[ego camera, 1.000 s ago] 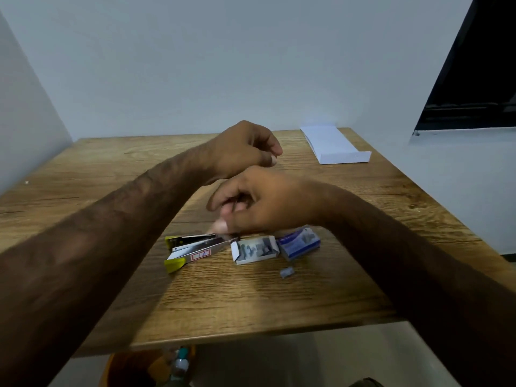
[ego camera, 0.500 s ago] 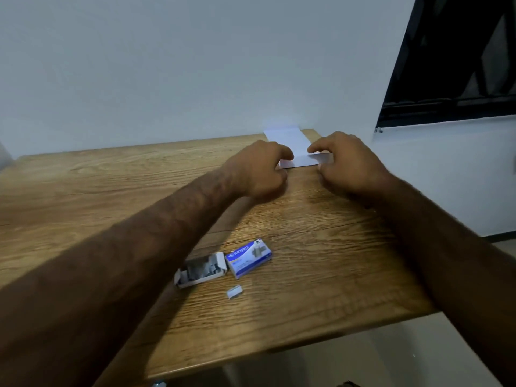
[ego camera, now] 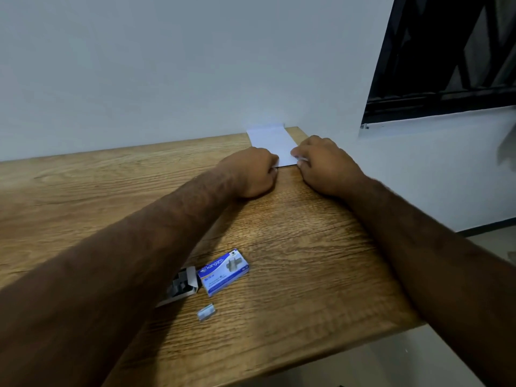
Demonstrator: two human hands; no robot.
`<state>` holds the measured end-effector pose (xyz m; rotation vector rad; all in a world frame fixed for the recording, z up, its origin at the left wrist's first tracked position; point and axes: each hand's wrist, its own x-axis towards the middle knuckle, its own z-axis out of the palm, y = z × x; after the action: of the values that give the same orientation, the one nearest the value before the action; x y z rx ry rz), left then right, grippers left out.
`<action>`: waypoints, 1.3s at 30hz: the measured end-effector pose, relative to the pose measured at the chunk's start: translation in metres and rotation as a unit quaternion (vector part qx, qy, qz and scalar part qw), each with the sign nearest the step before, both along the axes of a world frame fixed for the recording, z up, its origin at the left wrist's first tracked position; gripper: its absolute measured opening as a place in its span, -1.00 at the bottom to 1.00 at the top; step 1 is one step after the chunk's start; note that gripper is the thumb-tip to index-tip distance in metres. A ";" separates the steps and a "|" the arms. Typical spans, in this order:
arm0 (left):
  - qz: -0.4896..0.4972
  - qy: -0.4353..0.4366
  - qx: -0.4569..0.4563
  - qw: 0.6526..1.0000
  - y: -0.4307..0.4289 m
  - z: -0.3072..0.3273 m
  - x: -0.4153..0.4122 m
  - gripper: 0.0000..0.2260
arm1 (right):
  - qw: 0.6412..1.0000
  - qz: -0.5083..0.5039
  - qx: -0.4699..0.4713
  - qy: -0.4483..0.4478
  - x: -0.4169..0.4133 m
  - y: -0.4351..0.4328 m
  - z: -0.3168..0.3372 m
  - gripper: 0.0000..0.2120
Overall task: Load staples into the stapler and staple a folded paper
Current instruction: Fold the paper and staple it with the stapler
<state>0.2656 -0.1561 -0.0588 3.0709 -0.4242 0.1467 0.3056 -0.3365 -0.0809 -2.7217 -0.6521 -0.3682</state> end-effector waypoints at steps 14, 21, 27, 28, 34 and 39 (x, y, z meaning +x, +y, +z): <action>-0.012 -0.037 -0.009 0.999 0.005 0.000 -0.008 -0.73 | 0.998 0.027 -0.065 0.005 -0.014 -0.002 0.008 -0.78; -0.032 -0.038 0.014 0.999 0.002 0.007 -0.043 -0.75 | 0.997 0.040 -0.060 0.019 -0.043 -0.009 0.013 -0.79; -0.047 -0.028 -0.022 0.998 0.000 0.013 -0.078 -0.78 | 0.998 0.043 -0.035 0.032 -0.080 -0.022 0.017 -0.81; -0.050 -0.023 -0.036 0.998 0.000 0.014 -0.084 -0.77 | 0.998 0.044 -0.020 0.039 -0.086 -0.024 0.019 -0.82; -0.038 0.046 -0.172 0.983 0.005 0.017 -0.110 -0.82 | 0.991 0.083 0.047 0.090 -0.111 -0.036 0.027 -0.89; -0.008 0.105 -0.276 0.955 0.006 0.015 -0.120 -0.86 | 0.985 0.097 0.086 0.111 -0.116 -0.044 0.028 -0.85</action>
<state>0.1452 -0.1500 -0.0440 2.4973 -0.3272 -0.0547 0.1898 -0.3809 -0.0526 -2.4628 -0.7749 -0.0673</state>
